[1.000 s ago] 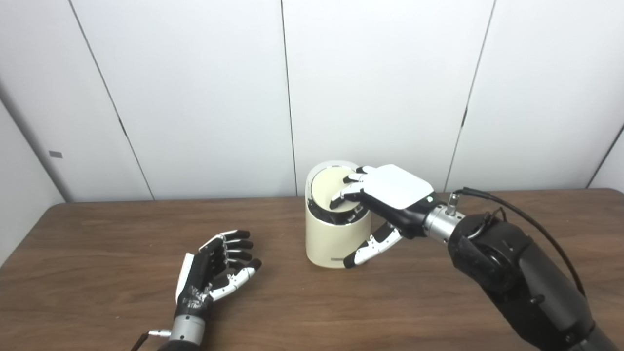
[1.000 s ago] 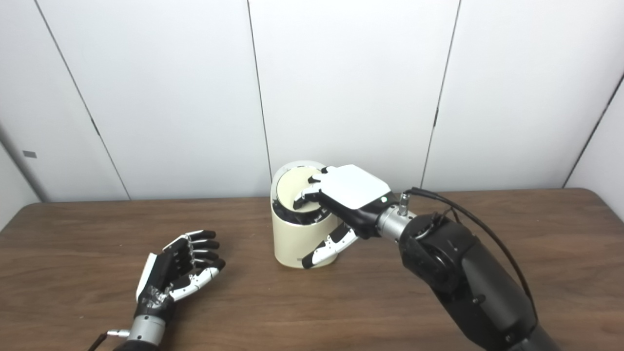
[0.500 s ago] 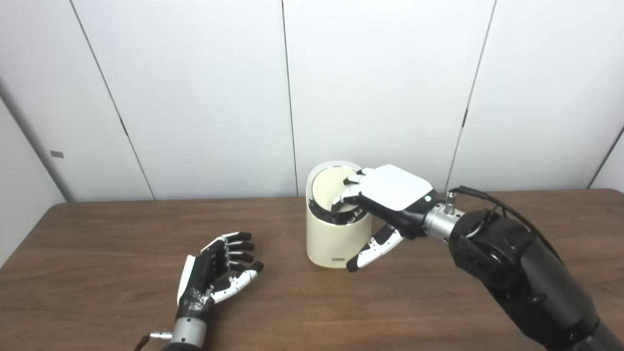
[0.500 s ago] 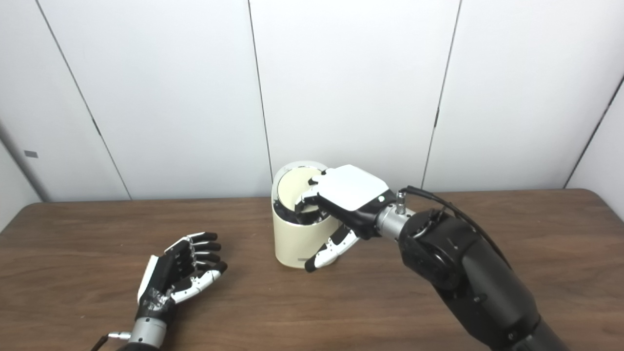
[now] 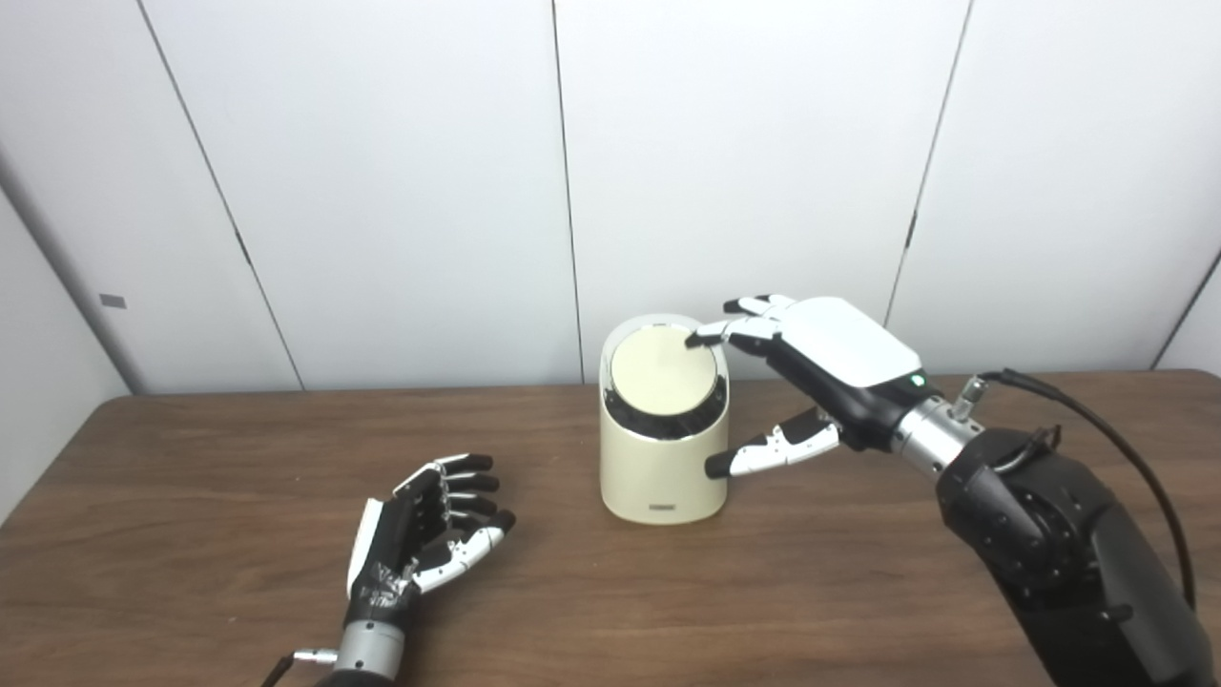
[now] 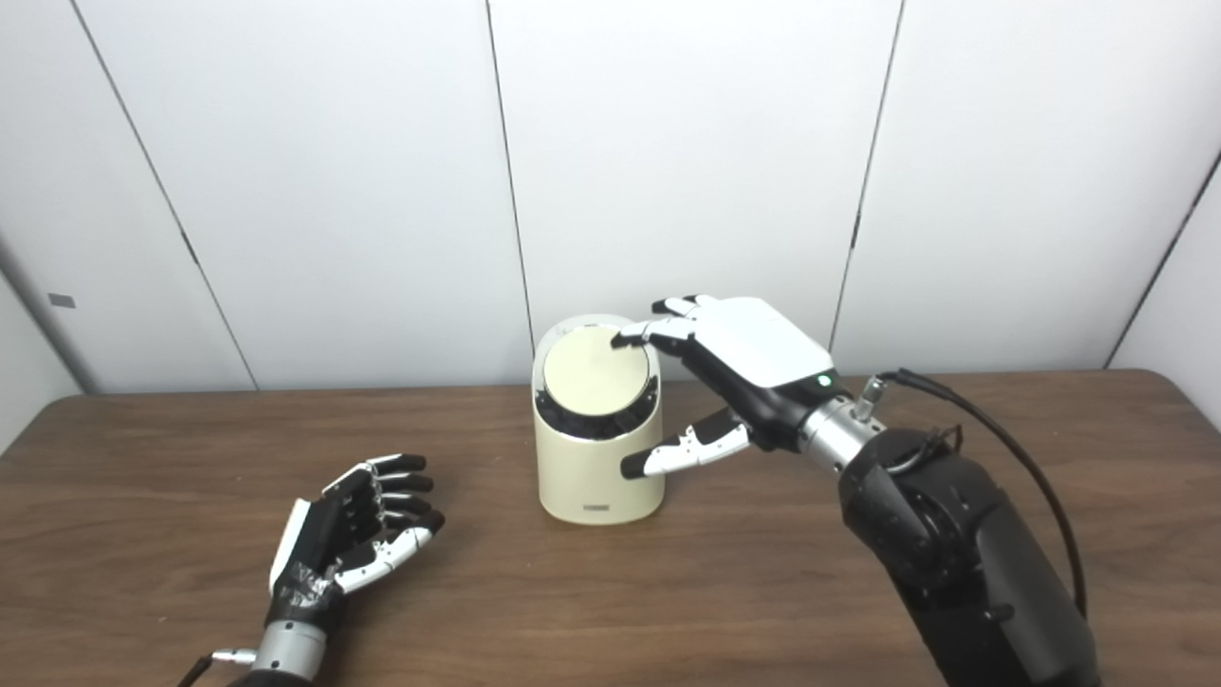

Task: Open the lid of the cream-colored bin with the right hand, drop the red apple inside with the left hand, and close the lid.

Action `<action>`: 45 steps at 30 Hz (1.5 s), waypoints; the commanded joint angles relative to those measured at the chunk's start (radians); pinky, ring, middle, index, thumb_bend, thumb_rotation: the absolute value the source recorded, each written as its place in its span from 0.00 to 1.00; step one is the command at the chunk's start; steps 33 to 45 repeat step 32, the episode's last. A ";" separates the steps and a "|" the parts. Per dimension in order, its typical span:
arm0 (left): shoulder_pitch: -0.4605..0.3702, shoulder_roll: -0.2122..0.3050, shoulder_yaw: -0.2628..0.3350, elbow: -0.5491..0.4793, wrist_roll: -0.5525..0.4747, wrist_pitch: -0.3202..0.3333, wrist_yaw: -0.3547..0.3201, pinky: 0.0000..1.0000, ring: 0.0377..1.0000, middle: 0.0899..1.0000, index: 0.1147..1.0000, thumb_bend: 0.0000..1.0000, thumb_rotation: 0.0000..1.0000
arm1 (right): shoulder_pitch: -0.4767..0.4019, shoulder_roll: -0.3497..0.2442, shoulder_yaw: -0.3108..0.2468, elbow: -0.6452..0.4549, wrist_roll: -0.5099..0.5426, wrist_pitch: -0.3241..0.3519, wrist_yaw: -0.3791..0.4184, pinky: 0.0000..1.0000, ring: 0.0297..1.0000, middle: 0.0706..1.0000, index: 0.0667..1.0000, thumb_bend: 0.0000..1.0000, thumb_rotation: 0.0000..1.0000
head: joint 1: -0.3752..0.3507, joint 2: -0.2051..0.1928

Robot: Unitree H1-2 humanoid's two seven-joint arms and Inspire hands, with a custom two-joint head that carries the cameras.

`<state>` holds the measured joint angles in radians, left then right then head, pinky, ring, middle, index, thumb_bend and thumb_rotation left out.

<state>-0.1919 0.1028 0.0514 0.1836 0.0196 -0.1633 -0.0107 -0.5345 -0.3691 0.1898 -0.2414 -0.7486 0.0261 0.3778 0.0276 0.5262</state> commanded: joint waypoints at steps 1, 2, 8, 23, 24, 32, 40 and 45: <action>0.022 -0.008 -0.002 0.006 -0.007 -0.008 0.001 0.49 0.56 0.60 0.65 0.57 0.00 | 0.007 0.008 -0.038 -0.013 0.035 -0.016 -0.070 0.77 0.90 0.85 0.84 0.66 0.49 | 0.001 0.001; 0.022 -0.008 -0.003 0.007 -0.006 -0.009 0.001 0.49 0.56 0.61 0.65 0.57 0.00 | 0.019 0.011 -0.048 -0.012 0.044 -0.011 -0.079 0.77 0.89 0.86 0.85 0.66 0.47 | 0.001 0.001; 0.023 -0.005 -0.003 0.006 -0.008 -0.010 -0.002 0.50 0.57 0.61 0.65 0.58 0.00 | 0.104 0.038 -0.110 0.030 0.126 0.027 -0.121 0.68 0.84 0.88 0.88 0.69 0.40 | 0.002 0.001; 0.024 -0.002 0.003 0.000 -0.024 -0.010 -0.015 0.48 0.56 0.60 0.64 0.60 0.00 | 0.283 0.102 -0.192 0.069 0.404 0.041 -0.158 0.71 0.83 0.89 0.89 0.78 0.21 | -0.003 -0.004; 0.024 -0.002 0.003 -0.002 -0.024 -0.009 -0.016 0.48 0.56 0.61 0.64 0.60 0.00 | 0.290 0.104 -0.190 0.078 0.411 0.032 -0.164 0.71 0.83 0.89 0.90 0.78 0.21 | -0.004 -0.004; 0.023 0.013 0.004 -0.002 -0.026 -0.022 -0.028 0.49 0.56 0.61 0.65 0.62 0.01 | 0.329 0.134 -0.182 0.154 0.430 -0.061 -0.248 0.70 0.84 0.91 0.88 0.77 0.16 | -0.007 -0.004; 0.023 0.013 0.004 -0.002 -0.026 -0.022 -0.028 0.49 0.56 0.61 0.65 0.62 0.01 | 0.329 0.134 -0.182 0.154 0.430 -0.061 -0.248 0.70 0.84 0.91 0.88 0.77 0.16 | -0.007 -0.004; 0.023 0.013 0.004 -0.002 -0.026 -0.022 -0.028 0.49 0.56 0.61 0.65 0.62 0.01 | 0.329 0.134 -0.182 0.154 0.430 -0.061 -0.248 0.70 0.84 0.91 0.88 0.77 0.16 | -0.007 -0.004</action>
